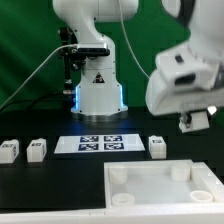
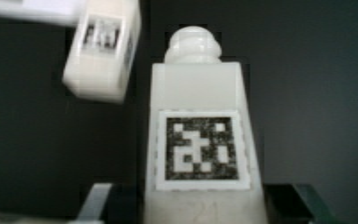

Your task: Assemble one leg

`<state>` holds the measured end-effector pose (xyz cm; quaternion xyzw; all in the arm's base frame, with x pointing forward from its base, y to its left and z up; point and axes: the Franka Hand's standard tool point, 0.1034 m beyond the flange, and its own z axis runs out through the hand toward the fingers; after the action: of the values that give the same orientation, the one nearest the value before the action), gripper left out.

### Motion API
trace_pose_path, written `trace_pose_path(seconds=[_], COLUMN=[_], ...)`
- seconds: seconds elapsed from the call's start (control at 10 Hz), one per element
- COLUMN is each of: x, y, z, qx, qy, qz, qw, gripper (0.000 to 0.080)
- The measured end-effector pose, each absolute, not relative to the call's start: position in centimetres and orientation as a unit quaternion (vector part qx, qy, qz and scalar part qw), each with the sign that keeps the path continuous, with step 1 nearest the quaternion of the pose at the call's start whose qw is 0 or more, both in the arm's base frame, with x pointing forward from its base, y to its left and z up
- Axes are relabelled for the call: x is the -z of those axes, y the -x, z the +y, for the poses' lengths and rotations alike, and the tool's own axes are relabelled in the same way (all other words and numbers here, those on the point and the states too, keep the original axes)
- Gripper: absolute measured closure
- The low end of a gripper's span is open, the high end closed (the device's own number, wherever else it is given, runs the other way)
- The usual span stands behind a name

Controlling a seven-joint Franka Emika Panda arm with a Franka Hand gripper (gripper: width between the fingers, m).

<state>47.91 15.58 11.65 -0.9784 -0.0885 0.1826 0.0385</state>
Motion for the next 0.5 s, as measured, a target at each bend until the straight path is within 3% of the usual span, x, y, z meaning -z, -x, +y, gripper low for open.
trace_pose_path(seconds=[0.1,0.5], x=[-12.3,-12.0], y=[-48.7,-49.8], z=[15.2,15.1], qx=[-0.128,0.074], qy=[0.987,0.993], qz=[-0.084,-0.079], qw=[0.041,0.052], gripper=[0.0506,0.0506])
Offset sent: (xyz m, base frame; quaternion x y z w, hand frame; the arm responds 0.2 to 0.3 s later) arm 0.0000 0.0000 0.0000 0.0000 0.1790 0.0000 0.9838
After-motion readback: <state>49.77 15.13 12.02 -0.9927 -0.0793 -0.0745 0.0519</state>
